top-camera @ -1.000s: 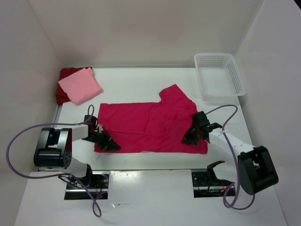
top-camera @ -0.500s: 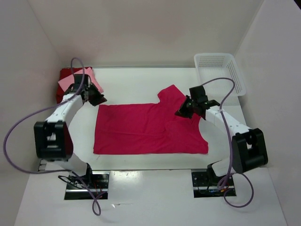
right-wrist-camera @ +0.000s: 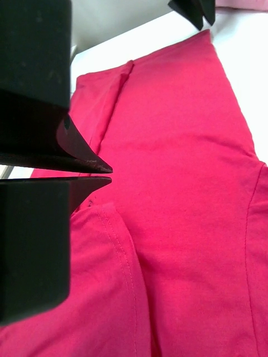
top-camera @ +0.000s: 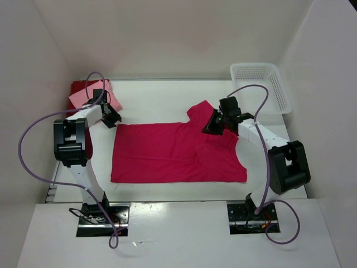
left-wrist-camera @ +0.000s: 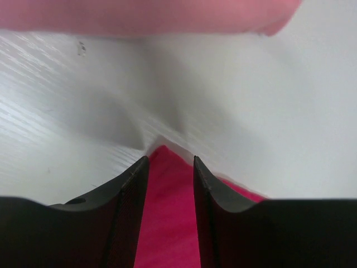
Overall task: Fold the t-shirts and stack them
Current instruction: Grap the side of the flattened tshirt furthest away from the robot with both arms
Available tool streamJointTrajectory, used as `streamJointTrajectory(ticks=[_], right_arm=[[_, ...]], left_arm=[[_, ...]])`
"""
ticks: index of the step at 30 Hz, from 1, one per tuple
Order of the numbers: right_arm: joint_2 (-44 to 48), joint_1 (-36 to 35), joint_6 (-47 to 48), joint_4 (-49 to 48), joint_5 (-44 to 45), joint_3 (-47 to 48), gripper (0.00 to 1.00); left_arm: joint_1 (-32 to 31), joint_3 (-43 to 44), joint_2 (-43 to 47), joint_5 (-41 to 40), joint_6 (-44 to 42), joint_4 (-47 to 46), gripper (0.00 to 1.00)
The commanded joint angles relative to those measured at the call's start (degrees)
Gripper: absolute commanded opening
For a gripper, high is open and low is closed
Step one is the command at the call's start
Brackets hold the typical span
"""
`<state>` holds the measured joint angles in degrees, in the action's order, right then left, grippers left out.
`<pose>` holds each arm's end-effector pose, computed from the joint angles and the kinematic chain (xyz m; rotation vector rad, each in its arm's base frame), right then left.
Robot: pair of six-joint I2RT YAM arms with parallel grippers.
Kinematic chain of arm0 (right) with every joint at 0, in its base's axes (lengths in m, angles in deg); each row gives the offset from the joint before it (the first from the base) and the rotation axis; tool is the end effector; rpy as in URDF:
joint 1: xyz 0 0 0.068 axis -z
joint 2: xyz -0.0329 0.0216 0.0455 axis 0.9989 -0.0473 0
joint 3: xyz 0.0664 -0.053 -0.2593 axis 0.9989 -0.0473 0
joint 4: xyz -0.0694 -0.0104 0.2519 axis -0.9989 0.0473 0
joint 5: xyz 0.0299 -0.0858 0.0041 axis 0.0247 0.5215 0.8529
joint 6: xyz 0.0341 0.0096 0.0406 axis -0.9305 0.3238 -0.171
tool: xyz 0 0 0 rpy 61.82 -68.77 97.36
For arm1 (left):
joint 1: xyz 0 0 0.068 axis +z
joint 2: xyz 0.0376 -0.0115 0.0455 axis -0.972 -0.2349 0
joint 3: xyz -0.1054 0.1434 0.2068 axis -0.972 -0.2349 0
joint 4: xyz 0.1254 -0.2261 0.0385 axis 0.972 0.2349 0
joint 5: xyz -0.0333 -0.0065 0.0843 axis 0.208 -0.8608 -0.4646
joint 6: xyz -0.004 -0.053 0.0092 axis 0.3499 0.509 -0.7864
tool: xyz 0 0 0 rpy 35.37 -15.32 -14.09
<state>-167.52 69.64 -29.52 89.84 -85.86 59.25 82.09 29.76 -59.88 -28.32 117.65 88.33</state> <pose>0.3083 0.1077 0.2289 0.3873 2.5206 0.7491 0.4104 0.0414 0.1765 -1.0752 2.3315 -0.2334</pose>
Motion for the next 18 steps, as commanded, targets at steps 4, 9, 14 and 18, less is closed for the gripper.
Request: streamJointTrajectory(ticks=[4, 9, 14, 18], right_arm=[[-1.3, -0.6, 2.0, -2.2, -1.3, 2.0, 0.11], [-1.3, -0.6, 2.0, -2.7, -1.3, 2.0, 0.11], [-1.3, -0.6, 2.0, -3.4, -1.3, 2.6, 0.12], [-3.0, -0.6, 2.0, -3.9, -0.1, 4.8, 0.15]], left_arm=[[0.7, 0.6, -1.9, -2.4, 0.3, -2.9, 0.45], [0.1, 1.1, -4.0, -2.4, -0.8, -2.9, 0.45], [-0.9, 0.6, -4.0, -3.7, -1.4, -3.5, 0.42], [-0.9, 0.0, -4.0, -4.2, -1.9, -3.5, 0.28]])
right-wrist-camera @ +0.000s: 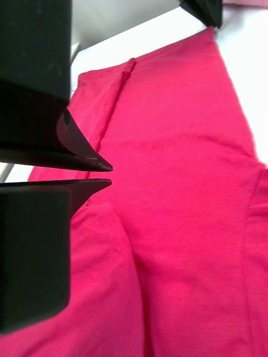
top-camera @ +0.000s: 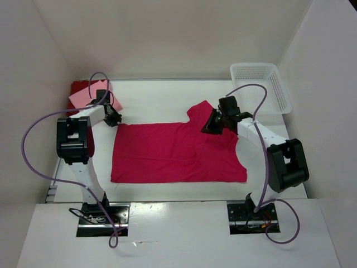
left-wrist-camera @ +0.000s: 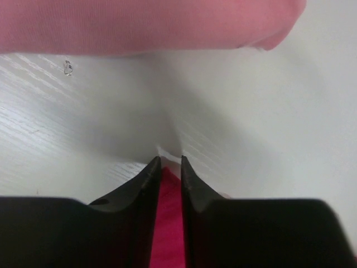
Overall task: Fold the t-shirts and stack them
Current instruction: Grap the side of the flattened tshirt furthest away from the robot with both arms
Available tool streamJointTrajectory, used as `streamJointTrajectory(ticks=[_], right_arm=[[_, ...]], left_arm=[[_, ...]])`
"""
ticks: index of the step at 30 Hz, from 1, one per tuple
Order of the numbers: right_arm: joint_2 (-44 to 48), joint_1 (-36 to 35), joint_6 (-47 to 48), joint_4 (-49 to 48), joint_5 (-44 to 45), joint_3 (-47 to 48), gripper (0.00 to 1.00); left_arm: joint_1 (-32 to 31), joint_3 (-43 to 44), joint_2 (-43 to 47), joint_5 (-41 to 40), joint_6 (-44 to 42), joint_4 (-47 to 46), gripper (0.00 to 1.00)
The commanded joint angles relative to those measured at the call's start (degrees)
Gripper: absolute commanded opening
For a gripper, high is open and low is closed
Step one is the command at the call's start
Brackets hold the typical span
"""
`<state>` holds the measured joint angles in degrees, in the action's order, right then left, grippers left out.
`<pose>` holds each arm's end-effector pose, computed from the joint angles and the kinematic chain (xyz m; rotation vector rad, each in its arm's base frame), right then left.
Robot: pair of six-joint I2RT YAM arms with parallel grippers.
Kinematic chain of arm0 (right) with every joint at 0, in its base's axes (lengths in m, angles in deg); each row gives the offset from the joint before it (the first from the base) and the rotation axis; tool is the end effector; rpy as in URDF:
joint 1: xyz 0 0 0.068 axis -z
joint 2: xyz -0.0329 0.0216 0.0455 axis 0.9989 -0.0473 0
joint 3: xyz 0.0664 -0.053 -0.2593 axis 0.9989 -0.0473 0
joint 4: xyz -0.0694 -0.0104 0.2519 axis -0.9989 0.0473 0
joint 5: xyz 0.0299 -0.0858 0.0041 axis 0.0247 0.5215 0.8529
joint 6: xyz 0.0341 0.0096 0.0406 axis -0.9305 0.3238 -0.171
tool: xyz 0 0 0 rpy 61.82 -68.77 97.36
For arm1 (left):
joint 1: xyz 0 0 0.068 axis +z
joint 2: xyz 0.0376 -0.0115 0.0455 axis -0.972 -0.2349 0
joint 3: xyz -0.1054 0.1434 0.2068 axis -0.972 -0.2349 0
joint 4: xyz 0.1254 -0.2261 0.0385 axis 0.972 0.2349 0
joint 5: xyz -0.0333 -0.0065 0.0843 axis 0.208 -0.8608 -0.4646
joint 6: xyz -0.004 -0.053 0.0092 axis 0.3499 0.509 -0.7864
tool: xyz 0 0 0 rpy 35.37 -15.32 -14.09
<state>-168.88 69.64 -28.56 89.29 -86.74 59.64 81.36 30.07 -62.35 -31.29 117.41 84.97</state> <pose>0.3123 0.1095 0.2245 0.3614 2.5316 0.7580 0.4194 0.0387 0.1647 -1.0617 2.3032 -0.1812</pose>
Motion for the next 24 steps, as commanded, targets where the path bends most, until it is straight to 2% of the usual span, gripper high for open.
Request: streamJointTrajectory(ticks=[1, 3, 5, 6, 8, 9, 13, 16, 20, 24], right_arm=[[-1.7, -0.6, 1.0, -3.3, 1.3, 5.0, 0.15], [-4.0, -0.6, 1.0, -3.9, 2.5, 7.5, 0.20], [-7.3, -0.6, 1.6, -3.3, 4.7, 12.0, 0.23], [-8.5, -0.6, 1.6, -3.3, 6.0, 13.6, 0.28], [-13.1, -0.6, 4.1, -3.3, 11.0, 18.5, 0.35], [-14.8, -0.1, 5.8, -3.3, 13.1, 21.7, 0.35], [-22.6, 2.7, 7.6, -2.0, 19.9, 28.6, 0.35], [-26.8, 3.2, 9.6, -2.5, 24.3, 32.8, 0.43], [-37.9, 3.2, 12.8, 2.4, 27.3, 45.8, 0.44], [-43.7, 3.2, 14.6, 4.3, 30.3, 52.5, 0.47]], left_arm=[[-0.2, -0.4, -1.5, -1.3, -1.6, -0.1, 0.26], [-0.2, -0.9, -1.5, -1.8, -1.6, -0.1, 0.21], [-0.2, -0.9, -1.0, -3.1, -1.6, 0.5, 0.11], [-0.2, -1.4, -0.3, -3.1, -1.6, 0.5, 0.06], [-0.2, -1.4, 0.4, -3.6, -1.1, 1.1, 0.02], [-0.2, -1.4, 1.3, -4.3, -1.1, 1.9, 0.00], [-0.7, -2.5, 5.6, -4.3, -1.1, 2.5, 0.00], [-1.3, -3.1, 7.8, -4.3, -1.1, 2.5, 0.00], [-2.4, -3.7, 9.7, -4.3, -1.1, 2.5, 0.00], [-2.9, -3.2, 10.2, -4.3, -1.1, 3.1, 0.00]])
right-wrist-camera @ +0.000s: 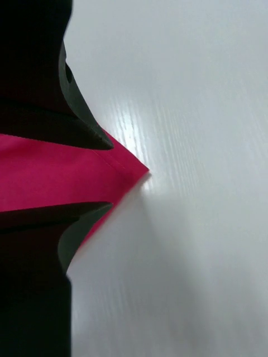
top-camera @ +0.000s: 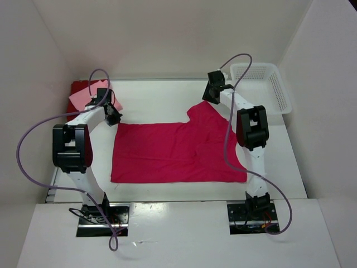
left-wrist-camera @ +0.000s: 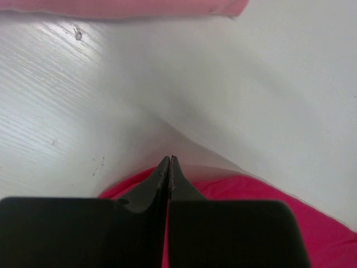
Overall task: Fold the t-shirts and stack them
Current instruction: Grap the side of the flattened tshirt furthest away from the robot with both arms
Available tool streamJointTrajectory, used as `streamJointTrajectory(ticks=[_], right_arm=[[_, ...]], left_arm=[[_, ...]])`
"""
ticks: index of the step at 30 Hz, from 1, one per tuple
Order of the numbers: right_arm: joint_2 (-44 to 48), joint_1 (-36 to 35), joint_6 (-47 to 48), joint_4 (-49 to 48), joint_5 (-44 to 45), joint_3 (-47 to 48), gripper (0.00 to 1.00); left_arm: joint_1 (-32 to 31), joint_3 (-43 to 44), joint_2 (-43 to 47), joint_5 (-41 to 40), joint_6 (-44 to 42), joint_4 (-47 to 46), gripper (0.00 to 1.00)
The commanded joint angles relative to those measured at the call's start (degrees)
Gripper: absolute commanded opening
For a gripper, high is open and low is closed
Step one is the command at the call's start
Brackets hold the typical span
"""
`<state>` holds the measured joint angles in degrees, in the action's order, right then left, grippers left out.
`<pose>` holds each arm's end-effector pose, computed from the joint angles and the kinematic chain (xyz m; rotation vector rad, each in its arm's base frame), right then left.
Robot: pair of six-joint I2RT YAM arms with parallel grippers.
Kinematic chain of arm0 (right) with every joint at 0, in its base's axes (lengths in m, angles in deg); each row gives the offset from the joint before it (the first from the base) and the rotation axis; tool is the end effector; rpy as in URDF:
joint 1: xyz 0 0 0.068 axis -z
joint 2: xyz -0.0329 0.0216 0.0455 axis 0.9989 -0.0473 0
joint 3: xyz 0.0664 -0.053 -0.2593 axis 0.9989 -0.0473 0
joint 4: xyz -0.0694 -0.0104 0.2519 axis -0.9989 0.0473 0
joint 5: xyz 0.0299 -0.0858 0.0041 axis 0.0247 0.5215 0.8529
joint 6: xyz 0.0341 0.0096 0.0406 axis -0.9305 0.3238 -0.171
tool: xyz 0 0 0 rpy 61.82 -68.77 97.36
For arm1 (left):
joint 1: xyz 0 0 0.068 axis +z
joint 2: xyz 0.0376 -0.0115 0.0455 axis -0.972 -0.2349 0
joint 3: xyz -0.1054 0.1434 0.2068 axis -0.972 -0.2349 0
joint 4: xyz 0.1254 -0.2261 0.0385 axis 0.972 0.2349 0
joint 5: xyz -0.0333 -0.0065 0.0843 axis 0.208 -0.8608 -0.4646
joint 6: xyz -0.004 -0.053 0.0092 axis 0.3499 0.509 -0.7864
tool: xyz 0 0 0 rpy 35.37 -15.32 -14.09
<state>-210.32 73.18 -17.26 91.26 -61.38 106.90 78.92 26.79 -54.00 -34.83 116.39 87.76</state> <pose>0.5035 0.1205 0.1884 0.3730 2.3386 0.1620 0.3958 0.0220 0.2013 -0.9967 2.2749 -0.1332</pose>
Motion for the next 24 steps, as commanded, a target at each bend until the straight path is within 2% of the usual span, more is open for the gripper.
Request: streamJointTrajectory(ticks=[1, 6, 12, 15, 18, 23, 24], right_arm=[[-3.2, -0.3, 4.1, 2.9, 5.4, 6.3, 0.50], [-10.5, -0.3, 5.2, 7.4, 4.9, 15.7, 0.53], [-11.6, -0.9, 5.2, 7.9, 2.5, 17.9, 0.45], [-11.6, -0.9, 5.2, 7.9, 2.5, 17.9, 0.45], [-11.6, -0.9, 4.7, 8.4, 2.5, 17.9, 0.31], [-11.1, -0.9, 4.1, 8.4, 1.9, 17.9, 0.02], [-11.1, -0.9, 4.1, 8.4, 1.9, 18.5, 0.00]], left_arm=[[-1.0, 0.1, 1.8, -0.8, -0.1, 0.8, 0.00], [-1.0, 0.1, 1.8, -0.8, -0.1, 0.8, 0.00], [-1.0, 0.1, 1.8, -0.3, -0.1, 0.8, 0.00], [-1.0, 0.1, 1.3, 0.3, -0.1, 0.8, 0.00], [-1.0, 0.1, 1.3, 0.3, -0.1, 0.8, 0.00], [-1.0, 0.1, 1.3, 0.8, -0.1, 0.8, 0.00], [-1.0, 0.1, 1.3, 0.8, -0.1, 0.8, 0.00]])
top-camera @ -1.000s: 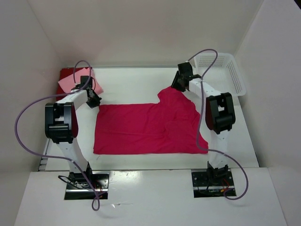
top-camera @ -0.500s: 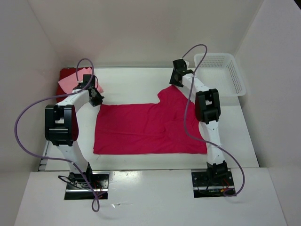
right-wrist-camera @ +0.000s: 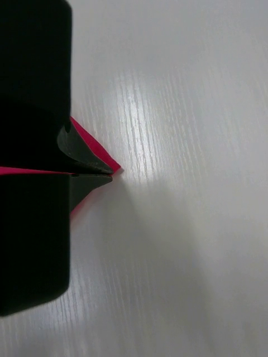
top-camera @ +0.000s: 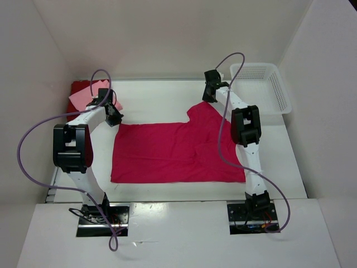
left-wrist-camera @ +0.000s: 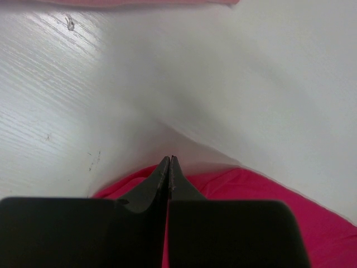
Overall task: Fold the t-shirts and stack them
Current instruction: Grap the side of the flattened tshirt furthest away from the robot with both arms
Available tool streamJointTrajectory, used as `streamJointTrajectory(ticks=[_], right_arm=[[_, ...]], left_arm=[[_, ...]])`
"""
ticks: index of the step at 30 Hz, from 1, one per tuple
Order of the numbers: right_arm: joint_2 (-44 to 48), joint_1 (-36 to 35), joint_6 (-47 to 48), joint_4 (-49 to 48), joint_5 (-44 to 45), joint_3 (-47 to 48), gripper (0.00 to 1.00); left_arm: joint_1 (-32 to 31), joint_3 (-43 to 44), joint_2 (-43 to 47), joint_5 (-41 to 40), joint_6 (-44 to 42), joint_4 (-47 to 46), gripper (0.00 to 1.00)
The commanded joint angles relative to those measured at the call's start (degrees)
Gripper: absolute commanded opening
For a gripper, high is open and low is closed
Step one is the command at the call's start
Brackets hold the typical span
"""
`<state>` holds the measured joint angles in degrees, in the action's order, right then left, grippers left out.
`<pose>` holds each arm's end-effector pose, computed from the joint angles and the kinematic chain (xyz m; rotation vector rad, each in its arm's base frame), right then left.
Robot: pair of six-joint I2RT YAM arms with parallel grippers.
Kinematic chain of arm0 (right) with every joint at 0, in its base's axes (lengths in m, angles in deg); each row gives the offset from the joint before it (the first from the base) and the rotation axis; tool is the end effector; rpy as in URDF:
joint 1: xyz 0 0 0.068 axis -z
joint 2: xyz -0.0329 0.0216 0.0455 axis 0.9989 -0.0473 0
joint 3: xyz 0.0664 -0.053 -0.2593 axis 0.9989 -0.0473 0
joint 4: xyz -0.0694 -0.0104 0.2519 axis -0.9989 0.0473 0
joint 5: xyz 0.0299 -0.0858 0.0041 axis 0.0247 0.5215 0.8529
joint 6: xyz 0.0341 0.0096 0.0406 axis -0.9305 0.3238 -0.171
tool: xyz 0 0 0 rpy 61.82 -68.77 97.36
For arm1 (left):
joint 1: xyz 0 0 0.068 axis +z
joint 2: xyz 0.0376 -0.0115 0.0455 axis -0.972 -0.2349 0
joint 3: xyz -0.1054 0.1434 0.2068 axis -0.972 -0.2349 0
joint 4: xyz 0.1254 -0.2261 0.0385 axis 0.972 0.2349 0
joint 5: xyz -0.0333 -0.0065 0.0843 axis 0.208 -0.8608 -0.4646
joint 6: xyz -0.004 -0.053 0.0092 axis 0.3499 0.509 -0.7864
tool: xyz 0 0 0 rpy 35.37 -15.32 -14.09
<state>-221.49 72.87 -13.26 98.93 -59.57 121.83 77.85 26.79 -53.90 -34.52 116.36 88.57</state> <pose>0.5341 0.1301 0.1625 0.2975 2.4045 0.0661 0.3947 0.0143 0.2010 -0.9772 2.2983 -0.1420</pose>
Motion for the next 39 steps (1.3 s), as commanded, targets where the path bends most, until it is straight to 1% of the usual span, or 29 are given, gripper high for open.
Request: streamJointTrajectory(ticks=[1, 5, 7, 8, 9, 10, 11, 15, 18, 21, 26, 27, 30, 33, 34, 35, 37, 39], right_arm=[[0.6, -0.6, 0.1, 0.7, 0.1, 3.6, 0.00], [4.5, 0.6, -1.1, -0.3, -3.6, 2.2, 0.00], [5.2, 1.2, -1.6, -1.0, -5.0, 1.6, 0.07], [5.2, 1.2, -1.6, -1.0, -5.9, 2.3, 0.14], [4.4, 1.8, -1.6, -1.0, -7.6, 3.0, 0.32], [2.8, 1.8, -1.6, -0.3, -8.1, 4.5, 0.39], [2.1, 1.8, -1.6, 0.5, -8.1, 5.0, 0.42], [-1.1, 1.8, -1.6, 1.8, -8.1, 7.4, 0.43], [-2.3, 1.8, -1.6, 2.3, -8.8, 7.4, 0.43], [-3.4, 1.3, -1.6, 2.8, -8.8, 7.4, 0.40], [-4.0, 1.3, -1.1, 2.8, -7.7, 6.9, 0.42], [-4.0, 1.3, -1.1, 3.4, -7.7, 6.9, 0.40], [-4.5, 1.3, -0.6, 3.4, -7.1, 6.9, 0.33], [-4.5, 0.8, -0.6, 4.0, -6.6, 7.4, 0.16], [-4.5, 0.8, -0.6, 4.0, -6.6, 7.4, 0.12], [-4.5, 0.8, -0.6, 4.0, -6.6, 7.4, 0.05], [-3.9, 0.8, -1.1, 4.8, -6.6, 9.2, 0.00], [-2.8, 1.5, -1.9, 4.8, -8.8, 9.8, 0.00]], left_arm=[[0.1, 0.1, 1.2, 0.5, -0.1, 0.0, 0.00], [-0.5, 0.1, 1.7, 1.0, -0.1, -0.5, 0.00], [-0.5, 0.6, 1.7, 1.0, -0.1, -0.5, 0.00], [-0.5, 0.6, 1.7, 1.0, -0.1, -0.5, 0.00], [-0.5, 0.6, 1.1, 1.0, -0.1, -0.5, 0.00], [-0.5, 0.6, 1.1, 1.0, -0.1, -0.5, 0.00], [-0.5, 0.6, 1.1, 1.0, -0.1, -0.5, 0.00], [-0.5, 1.8, -0.1, 0.5, -0.6, 0.0, 0.00], [-0.5, 1.8, -0.1, 0.5, -0.6, 0.0, 0.00], [-0.5, 1.8, -0.6, 0.5, -0.6, 0.0, 0.00], [-0.5, 2.3, -1.2, 0.5, -0.6, 0.0, 0.00], [-0.5, 2.3, -1.2, 1.0, -0.6, 0.0, 0.00], [-0.5, 2.8, -1.2, 1.0, -0.6, 0.0, 0.00], [-0.5, 2.8, -1.2, 1.5, -0.6, 0.0, 0.00], [-0.5, 2.8, -1.2, 1.5, -0.6, 0.0, 0.00], [-0.5, 2.8, -1.2, 1.5, -0.6, 0.0, 0.00], [-0.5, 2.8, -1.7, 1.5, -0.6, -0.5, 0.00], [-0.5, 2.8, -1.7, 1.5, -0.1, -0.5, 0.00]])
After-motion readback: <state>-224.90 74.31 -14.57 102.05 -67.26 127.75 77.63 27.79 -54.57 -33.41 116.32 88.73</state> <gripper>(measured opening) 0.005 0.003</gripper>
